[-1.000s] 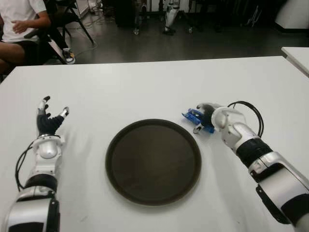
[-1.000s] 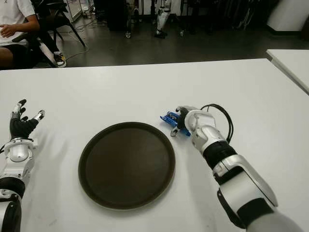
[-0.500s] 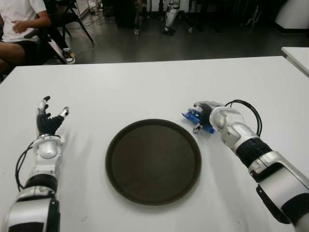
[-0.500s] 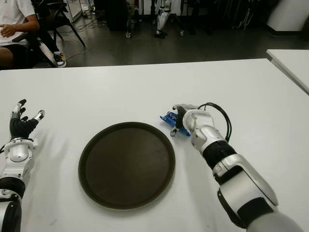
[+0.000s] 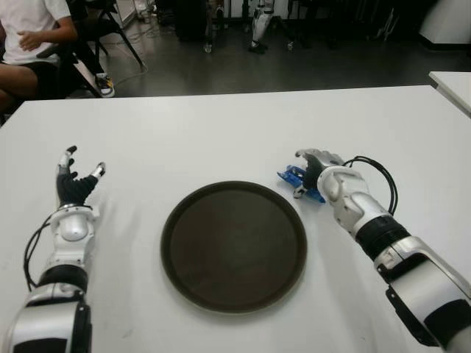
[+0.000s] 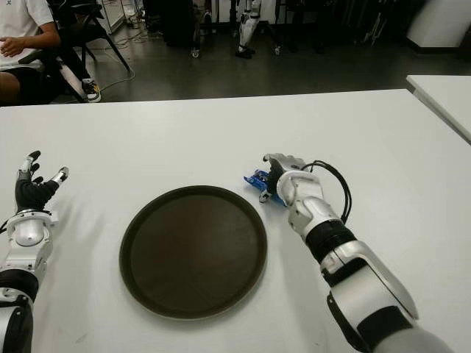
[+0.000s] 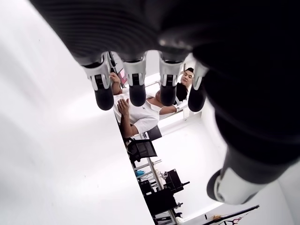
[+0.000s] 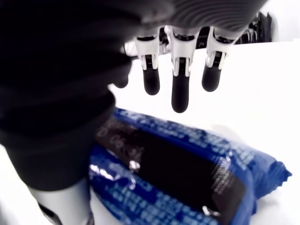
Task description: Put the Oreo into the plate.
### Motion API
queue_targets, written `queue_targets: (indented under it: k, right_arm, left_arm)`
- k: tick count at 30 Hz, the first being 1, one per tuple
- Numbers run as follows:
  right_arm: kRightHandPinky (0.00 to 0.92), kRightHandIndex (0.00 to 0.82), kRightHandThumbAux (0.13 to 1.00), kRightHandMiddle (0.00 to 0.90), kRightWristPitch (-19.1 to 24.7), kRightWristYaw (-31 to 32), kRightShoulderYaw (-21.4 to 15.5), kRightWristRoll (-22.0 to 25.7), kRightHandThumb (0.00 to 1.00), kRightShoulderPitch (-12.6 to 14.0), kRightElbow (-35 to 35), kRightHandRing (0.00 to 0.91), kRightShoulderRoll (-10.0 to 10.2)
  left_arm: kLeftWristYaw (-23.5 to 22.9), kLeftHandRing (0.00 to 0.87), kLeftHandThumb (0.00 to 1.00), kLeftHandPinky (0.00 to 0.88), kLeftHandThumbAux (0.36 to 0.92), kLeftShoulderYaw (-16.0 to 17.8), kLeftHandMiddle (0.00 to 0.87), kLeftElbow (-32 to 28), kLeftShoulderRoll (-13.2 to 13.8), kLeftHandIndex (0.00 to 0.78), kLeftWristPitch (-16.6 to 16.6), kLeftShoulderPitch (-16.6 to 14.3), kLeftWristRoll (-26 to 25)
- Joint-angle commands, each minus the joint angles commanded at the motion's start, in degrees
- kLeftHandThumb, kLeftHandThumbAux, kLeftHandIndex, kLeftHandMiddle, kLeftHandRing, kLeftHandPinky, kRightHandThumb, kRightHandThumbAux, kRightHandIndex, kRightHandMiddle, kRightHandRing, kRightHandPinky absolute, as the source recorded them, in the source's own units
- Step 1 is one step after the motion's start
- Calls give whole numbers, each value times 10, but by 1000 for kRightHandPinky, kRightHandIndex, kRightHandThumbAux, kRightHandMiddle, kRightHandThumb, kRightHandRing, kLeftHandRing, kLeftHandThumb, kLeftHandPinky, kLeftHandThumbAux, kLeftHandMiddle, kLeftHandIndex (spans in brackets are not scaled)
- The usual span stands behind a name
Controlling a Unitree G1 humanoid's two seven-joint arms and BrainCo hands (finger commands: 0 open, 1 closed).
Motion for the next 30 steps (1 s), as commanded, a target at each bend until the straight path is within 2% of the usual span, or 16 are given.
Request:
queue_targets:
  k: [3, 7, 8, 9, 11, 14, 21, 26, 30]
  right_arm:
    - [289, 322, 894, 287, -4, -28, -16, 9, 16, 3, 6, 288, 8]
    - [390, 388, 875, 340, -4, -57, -34, 21, 131, 6, 13, 337, 17]
    - [457, 434, 861, 402, -5, -63, -38, 24, 190, 7, 13, 384, 19]
    - [481, 450, 856, 425, -6, -75, -46, 31, 213, 10, 10, 401, 22]
    - [603, 546, 834, 565, -5, -88, -57, 38, 315, 13, 8, 517, 28]
    - [674, 605, 831, 664, 1, -93, -61, 42, 384, 12, 11, 614, 32]
    - [710, 656, 826, 731, -3, -95, -69, 53, 404, 10, 16, 647, 36]
    - [772, 689, 821, 773, -9, -104, -74, 58, 387, 11, 19, 749, 38]
    - [786, 695, 824, 786, -9, -104, -72, 60, 382, 9, 19, 779, 37]
  left_arm:
    - [4, 0, 0, 0, 731, -5, 0, 1, 2, 0, 2, 1, 7]
    - [6, 0, 0, 0, 723, -8, 0, 2, 3, 0, 1, 1, 10]
    - [5, 0, 0, 0, 723, -8, 0, 1, 3, 0, 0, 2, 9]
    - [4, 0, 0, 0, 723, -7, 0, 1, 3, 0, 0, 2, 8]
    - [2, 0, 0, 0, 728, -6, 0, 1, 3, 0, -1, 2, 6]
    - [-2, 0, 0, 0, 733, -2, 0, 1, 1, 0, -2, 2, 1]
    - [-4, 0, 0, 0, 745, 0, 0, -1, 2, 0, -7, 3, -4]
    - [-3, 0, 0, 0, 735, -3, 0, -2, 3, 0, -6, 4, 1]
    - [-2, 0, 0, 0, 726, -7, 0, -1, 6, 1, -5, 3, 7]
